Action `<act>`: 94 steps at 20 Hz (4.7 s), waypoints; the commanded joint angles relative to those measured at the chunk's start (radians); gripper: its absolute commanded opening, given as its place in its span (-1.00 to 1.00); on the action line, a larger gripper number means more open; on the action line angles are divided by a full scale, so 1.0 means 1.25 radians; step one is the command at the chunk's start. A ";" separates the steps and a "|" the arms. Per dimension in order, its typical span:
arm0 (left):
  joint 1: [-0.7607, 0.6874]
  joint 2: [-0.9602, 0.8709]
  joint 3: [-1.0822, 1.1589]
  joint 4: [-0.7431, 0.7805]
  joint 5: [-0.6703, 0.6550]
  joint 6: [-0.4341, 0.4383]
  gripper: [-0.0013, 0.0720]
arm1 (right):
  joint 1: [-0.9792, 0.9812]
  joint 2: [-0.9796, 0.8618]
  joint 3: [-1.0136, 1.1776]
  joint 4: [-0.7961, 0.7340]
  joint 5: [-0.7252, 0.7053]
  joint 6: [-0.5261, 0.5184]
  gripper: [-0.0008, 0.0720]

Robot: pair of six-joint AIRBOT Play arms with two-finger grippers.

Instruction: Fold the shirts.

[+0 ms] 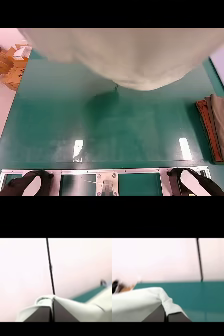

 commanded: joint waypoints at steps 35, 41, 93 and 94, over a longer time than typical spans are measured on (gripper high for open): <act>-0.067 -0.834 0.069 0.112 -0.294 -0.168 -0.13 | -0.012 -0.625 -0.399 0.128 -0.063 -0.346 -0.30; -0.040 -0.748 -0.096 0.187 -0.498 -0.240 -0.91 | -0.058 -0.440 -0.683 0.082 -0.008 -0.341 -0.93; 0.122 -0.363 -0.844 -0.006 -0.054 -0.044 -0.91 | 0.030 -0.373 -1.042 0.034 -0.112 -0.301 -0.93; 0.122 -0.341 -0.806 -0.015 -0.077 -0.044 -0.91 | 0.029 -0.349 -1.022 0.045 -0.086 -0.305 -0.93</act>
